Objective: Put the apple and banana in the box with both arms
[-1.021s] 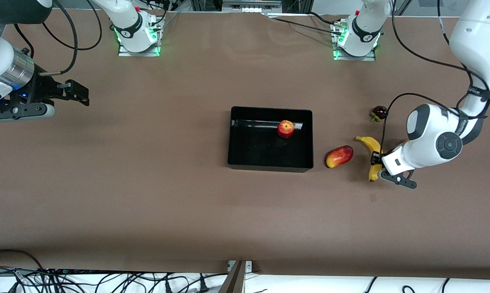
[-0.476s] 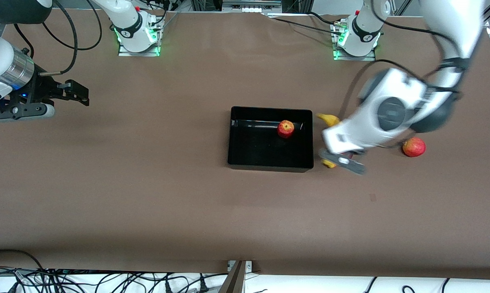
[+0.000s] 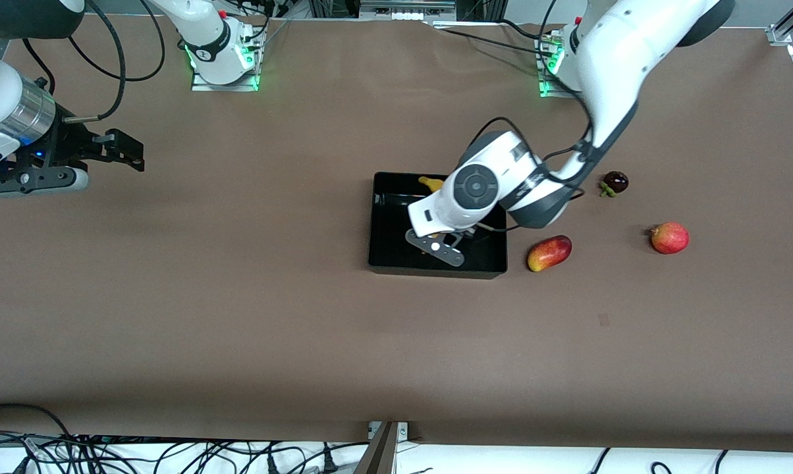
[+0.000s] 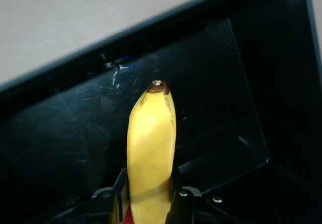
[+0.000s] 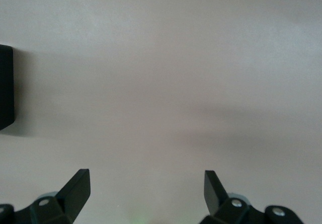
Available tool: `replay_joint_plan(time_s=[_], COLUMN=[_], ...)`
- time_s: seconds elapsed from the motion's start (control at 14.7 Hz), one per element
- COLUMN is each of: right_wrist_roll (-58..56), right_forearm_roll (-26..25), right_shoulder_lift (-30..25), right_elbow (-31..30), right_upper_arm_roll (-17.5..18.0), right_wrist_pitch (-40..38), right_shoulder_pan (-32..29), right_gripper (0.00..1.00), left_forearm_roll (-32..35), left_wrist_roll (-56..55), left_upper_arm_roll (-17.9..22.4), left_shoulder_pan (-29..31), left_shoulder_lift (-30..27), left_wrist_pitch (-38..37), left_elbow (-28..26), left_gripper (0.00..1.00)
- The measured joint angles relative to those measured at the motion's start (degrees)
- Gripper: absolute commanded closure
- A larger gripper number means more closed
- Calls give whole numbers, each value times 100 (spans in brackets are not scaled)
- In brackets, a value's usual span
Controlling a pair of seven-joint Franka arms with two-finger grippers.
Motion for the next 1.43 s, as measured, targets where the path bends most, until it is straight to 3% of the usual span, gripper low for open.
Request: replay_joint_plan(time_s=[0.07, 0.14, 0.2, 0.27, 0.54, 0.68, 1.16, 1.43], right_wrist_roll=[0, 0, 0, 0, 0, 0, 0, 0], right_forearm_roll=[0, 0, 0, 0, 0, 0, 0, 0], right_shoulder_lift=[0, 0, 0, 0, 0, 0, 0, 0], right_elbow=[0, 0, 0, 0, 0, 0, 0, 0], right_upper_arm_roll=[0, 0, 0, 0, 0, 0, 0, 0], right_wrist_pitch=[0, 0, 0, 0, 0, 0, 0, 1], right_shoulder_pan=[0, 0, 0, 0, 0, 0, 0, 0], right_gripper=[0, 0, 0, 0, 0, 0, 0, 0], left_forearm_roll=[0, 0, 0, 0, 1, 1, 5, 2], left_wrist_roll=[-28, -57, -68, -68, -65, -66, -59, -40], left_upper_arm_roll=[85, 162, 214, 237, 251, 244, 270, 301], left_shoulder_pan=[-114, -195, -240, -252, -238, -140, 802, 1533], left_shoulder_lift=[108, 201, 273, 320, 318, 134, -1409, -1765], left_wrist_pitch=[166, 307, 398, 442, 396, 31, -2671, -3441], left_elbow=[4, 12, 16, 20, 189, 370, 1215, 1677], left_gripper=[86, 62, 11, 0, 0, 0, 0, 0])
